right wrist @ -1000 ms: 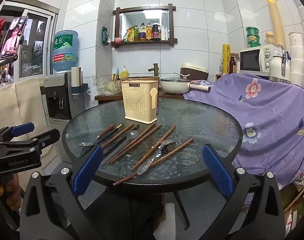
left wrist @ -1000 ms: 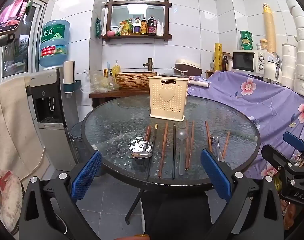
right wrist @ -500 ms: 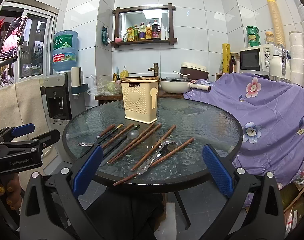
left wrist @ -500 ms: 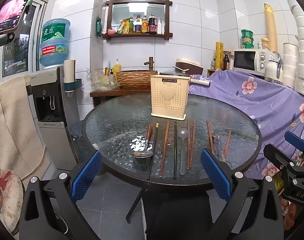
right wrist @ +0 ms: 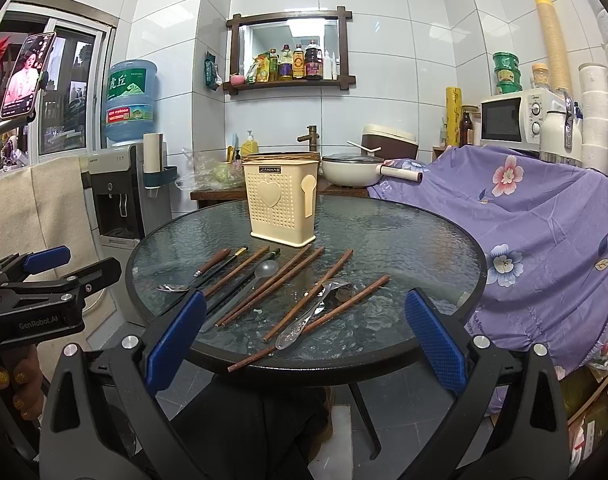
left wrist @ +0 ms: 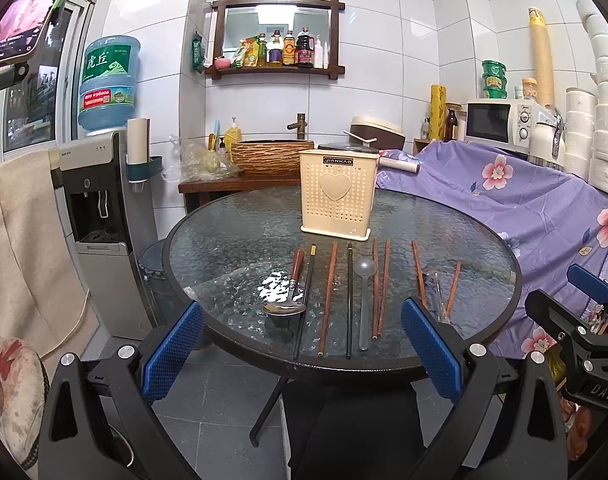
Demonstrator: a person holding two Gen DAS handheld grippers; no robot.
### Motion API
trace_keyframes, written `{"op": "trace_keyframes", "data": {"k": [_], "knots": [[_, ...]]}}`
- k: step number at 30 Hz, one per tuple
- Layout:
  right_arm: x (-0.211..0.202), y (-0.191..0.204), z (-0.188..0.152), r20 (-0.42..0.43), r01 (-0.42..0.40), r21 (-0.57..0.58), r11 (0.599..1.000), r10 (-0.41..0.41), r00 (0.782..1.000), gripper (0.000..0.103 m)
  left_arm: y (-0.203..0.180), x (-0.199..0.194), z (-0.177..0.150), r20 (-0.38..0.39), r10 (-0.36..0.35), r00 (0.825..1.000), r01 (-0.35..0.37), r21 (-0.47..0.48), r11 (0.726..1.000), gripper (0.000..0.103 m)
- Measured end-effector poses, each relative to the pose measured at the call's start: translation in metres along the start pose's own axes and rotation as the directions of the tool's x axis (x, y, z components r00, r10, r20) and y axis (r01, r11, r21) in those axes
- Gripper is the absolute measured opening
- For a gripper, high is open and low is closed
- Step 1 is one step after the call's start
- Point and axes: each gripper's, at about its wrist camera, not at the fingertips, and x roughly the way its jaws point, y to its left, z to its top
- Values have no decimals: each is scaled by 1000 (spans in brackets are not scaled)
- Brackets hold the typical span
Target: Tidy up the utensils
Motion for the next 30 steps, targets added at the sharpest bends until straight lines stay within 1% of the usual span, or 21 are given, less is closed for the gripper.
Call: {"op": "trace_keyframes", "data": {"k": [30], "knots": [[1,-1,-2,-2,0,-1,1000,0,1000,98,1,-1,0,-1,0,1000,0,-3,1000,97]]}}
